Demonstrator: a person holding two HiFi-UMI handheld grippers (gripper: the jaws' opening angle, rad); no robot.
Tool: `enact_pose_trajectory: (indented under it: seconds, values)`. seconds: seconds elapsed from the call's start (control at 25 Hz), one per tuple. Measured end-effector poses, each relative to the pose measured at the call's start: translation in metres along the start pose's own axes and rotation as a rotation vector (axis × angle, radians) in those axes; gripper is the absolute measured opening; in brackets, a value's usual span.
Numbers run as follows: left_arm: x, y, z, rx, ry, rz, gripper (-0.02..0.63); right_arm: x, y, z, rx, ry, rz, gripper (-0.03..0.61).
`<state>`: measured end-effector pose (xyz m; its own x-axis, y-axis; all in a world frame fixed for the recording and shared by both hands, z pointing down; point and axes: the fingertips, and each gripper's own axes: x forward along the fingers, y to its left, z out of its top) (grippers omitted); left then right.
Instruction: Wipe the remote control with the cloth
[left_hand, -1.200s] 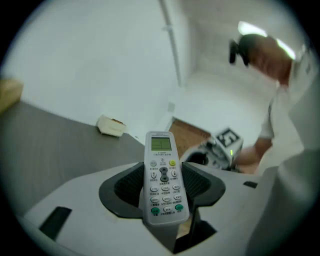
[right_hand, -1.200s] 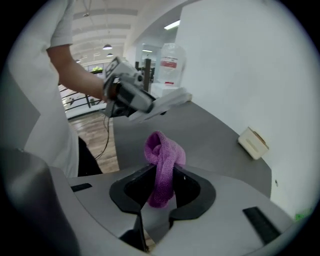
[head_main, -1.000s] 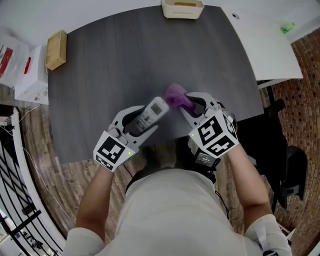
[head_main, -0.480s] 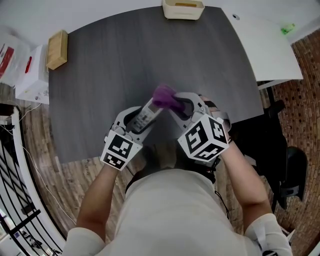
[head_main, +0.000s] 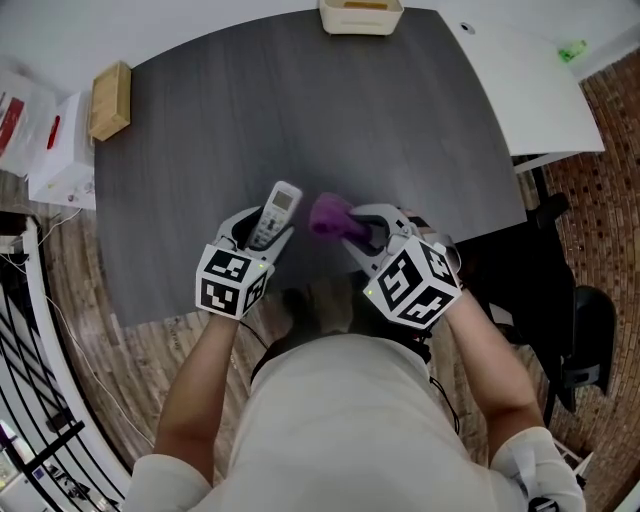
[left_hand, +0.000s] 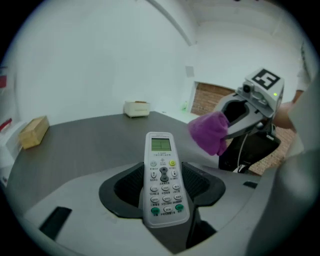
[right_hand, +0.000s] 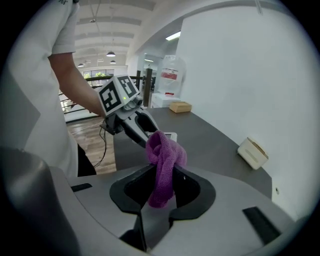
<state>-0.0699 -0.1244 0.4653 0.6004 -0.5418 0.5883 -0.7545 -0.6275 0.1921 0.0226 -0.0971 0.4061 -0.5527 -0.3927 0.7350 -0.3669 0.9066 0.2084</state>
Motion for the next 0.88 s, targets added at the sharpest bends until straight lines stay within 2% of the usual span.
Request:
enact_pose_trajectory:
  seconds: [0.08, 0.2, 0.32, 0.44, 0.56, 0.72, 0.88]
  values:
    - [0.008, 0.021, -0.020, -0.115, 0.059, 0.050, 0.238, 0.000, -0.006, -0.015, 0.062, 0.023, -0.019, 0.101]
    - [0.015, 0.055, -0.052, -0.295, 0.141, 0.179, 0.239, -0.004, -0.027, -0.042, 0.215, 0.041, -0.076, 0.101]
    - [0.017, 0.083, -0.074, -0.423, 0.178, 0.306, 0.238, -0.012, -0.050, -0.071, 0.360, 0.046, -0.153, 0.101]
    - [0.020, 0.100, -0.084, -0.478, 0.194, 0.396, 0.238, -0.021, -0.068, -0.098, 0.456, 0.062, -0.222, 0.101]
    - [0.021, 0.110, -0.090, -0.520, 0.211, 0.461, 0.238, -0.026, -0.080, -0.115, 0.502, 0.071, -0.259, 0.101]
    - [0.028, 0.105, -0.096, -0.573, 0.219, 0.498, 0.238, -0.035, -0.093, -0.137, 0.525, 0.085, -0.305, 0.101]
    - [0.029, 0.107, -0.101, -0.586, 0.225, 0.528, 0.238, -0.040, -0.115, -0.157, 0.531, 0.091, -0.380, 0.101]
